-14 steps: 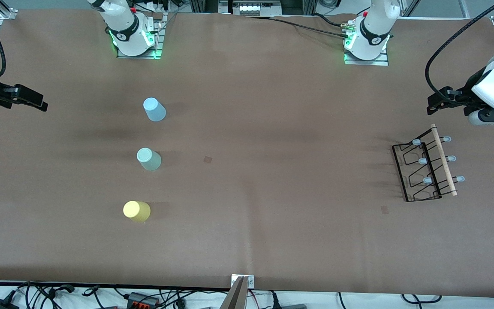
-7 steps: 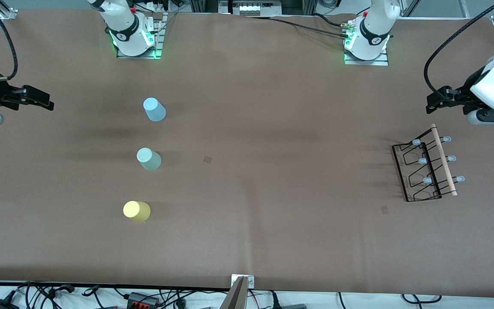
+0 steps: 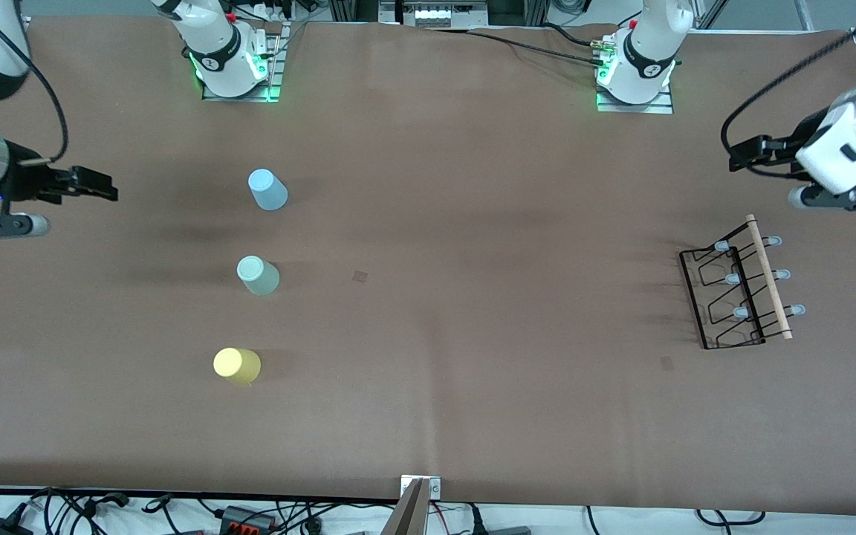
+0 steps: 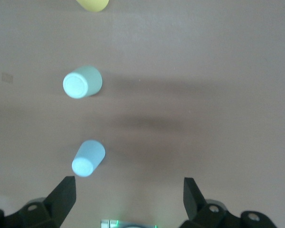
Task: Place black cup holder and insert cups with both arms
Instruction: 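Move the right gripper out toward the teal cup, then grasp the teal cup and the rack handle with both grippers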
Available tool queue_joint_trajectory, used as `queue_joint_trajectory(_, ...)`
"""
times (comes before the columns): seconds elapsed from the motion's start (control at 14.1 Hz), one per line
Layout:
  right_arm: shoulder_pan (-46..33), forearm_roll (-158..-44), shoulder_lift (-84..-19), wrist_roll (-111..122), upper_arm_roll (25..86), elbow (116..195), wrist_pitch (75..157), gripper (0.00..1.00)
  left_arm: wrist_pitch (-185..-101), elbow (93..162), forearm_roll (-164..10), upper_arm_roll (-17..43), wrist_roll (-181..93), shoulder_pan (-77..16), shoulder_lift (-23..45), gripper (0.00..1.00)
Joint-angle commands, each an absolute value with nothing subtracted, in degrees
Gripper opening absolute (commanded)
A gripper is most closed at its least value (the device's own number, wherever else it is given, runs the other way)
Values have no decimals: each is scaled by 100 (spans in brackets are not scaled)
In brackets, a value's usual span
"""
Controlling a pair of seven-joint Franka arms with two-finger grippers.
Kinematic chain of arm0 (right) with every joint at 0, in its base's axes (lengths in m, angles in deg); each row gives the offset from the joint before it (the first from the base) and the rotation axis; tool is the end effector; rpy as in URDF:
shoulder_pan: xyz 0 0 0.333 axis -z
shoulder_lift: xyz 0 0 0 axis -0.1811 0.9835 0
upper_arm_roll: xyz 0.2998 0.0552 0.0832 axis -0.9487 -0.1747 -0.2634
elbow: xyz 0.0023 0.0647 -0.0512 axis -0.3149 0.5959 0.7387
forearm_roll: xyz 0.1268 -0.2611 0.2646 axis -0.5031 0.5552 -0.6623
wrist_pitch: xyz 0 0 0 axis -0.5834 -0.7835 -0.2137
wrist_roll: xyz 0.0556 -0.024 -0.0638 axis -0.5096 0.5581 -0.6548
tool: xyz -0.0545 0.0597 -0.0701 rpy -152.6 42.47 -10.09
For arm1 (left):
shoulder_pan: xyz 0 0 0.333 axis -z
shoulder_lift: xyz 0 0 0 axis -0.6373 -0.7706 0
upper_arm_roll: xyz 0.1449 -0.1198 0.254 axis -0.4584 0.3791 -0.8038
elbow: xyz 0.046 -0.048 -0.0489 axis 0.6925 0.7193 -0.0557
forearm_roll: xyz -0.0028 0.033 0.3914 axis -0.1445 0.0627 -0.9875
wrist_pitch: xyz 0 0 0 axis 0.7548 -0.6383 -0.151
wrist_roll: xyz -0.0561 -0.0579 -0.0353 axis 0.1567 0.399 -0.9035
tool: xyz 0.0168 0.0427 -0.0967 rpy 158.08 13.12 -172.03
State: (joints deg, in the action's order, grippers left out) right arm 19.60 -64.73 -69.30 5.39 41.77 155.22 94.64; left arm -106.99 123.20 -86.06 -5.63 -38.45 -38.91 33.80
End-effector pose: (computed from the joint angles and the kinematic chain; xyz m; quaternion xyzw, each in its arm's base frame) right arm 0.5718 -0.0107 0.5041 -0.9954 -0.0330 0.0883 0.0190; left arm 0.5407 -0.0036 0.5443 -0.9883 -0.0053 0.1527 0.0037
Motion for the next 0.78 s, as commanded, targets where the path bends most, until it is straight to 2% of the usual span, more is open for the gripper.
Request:
queue_joint_trajectory(0.0, 1686, -6515, -7138, 552, 4154, 16455, 10488, 100, -10512, 11895, -8657, -555, -3768, -4283, 2808, 100)
queue_joint_trajectory(0.07, 1615, -6515, -7165, 682, 4154, 16746, 10944, 100, -10503, 11912, -8658, -563, -3759, -4371, 2719, 100)
queue_joint_trajectory(0.36, 1334, -6515, -6640, 1175, 4154, 16828, 11843, 100, -10870, 12009, -8928, -564, -3759, -4697, 2438, 100)
queue_joint_trajectory(0.5, 1211, -6506, -6305, 1342, 4154, 16837, 12265, 100, -11694, 12411, -9123, -563, -3645, -4785, 2428, 100)
queue_joint_trajectory(0.71, 1017, -6497, -6110, 1422, 4180, 17195, 13064, 100, -13573, 13158, -9123, -563, -2996, -4995, 2429, 100)
